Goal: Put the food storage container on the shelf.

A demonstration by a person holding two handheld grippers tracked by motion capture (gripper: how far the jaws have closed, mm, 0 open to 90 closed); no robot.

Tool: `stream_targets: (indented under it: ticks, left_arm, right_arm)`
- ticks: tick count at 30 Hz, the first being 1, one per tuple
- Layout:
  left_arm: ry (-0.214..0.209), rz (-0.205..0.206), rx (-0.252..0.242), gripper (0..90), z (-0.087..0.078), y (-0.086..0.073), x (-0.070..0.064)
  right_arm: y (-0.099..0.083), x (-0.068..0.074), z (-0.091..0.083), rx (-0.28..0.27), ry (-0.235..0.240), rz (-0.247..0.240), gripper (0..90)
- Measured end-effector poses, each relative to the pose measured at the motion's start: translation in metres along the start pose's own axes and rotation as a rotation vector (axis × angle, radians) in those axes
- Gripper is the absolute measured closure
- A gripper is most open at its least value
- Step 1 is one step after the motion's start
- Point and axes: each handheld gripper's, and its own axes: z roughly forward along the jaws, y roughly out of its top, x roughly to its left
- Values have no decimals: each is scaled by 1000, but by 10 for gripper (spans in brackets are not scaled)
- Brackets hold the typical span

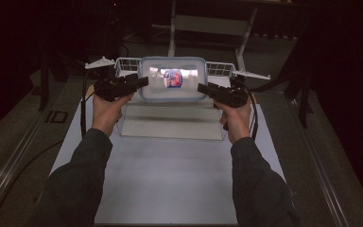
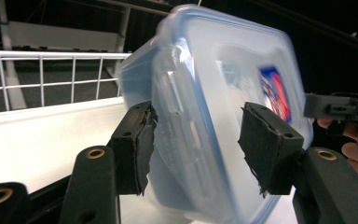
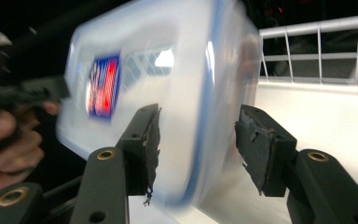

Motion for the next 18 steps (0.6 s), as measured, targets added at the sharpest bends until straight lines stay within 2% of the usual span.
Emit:
stream_targets:
  ticks: [1,2,6,11,14,18]
  left_arm:
    - [34,9,9,475,1,0,0]
    - [49,18,11,480,2,0,0]
    - [79,32,12,480,2,1,-2]
    - [93,61,3,485,-4,1,-6]
    - [86,88,3,485,-10,2,-10]
    - [76,109,20,475,-19,3,-15]
  right_arm:
    - [-2,0,3,-21,3,31,445]
    - [-2,-1,4,-22,-4,39,461]
    - [-6,3,13,28,-33,2,455]
    - [-7,11,13,52,-38,-61,449]
    - [-7,17,8,63,-43,-103,448]
    - [-8,28,0,107,-69,-196,442]
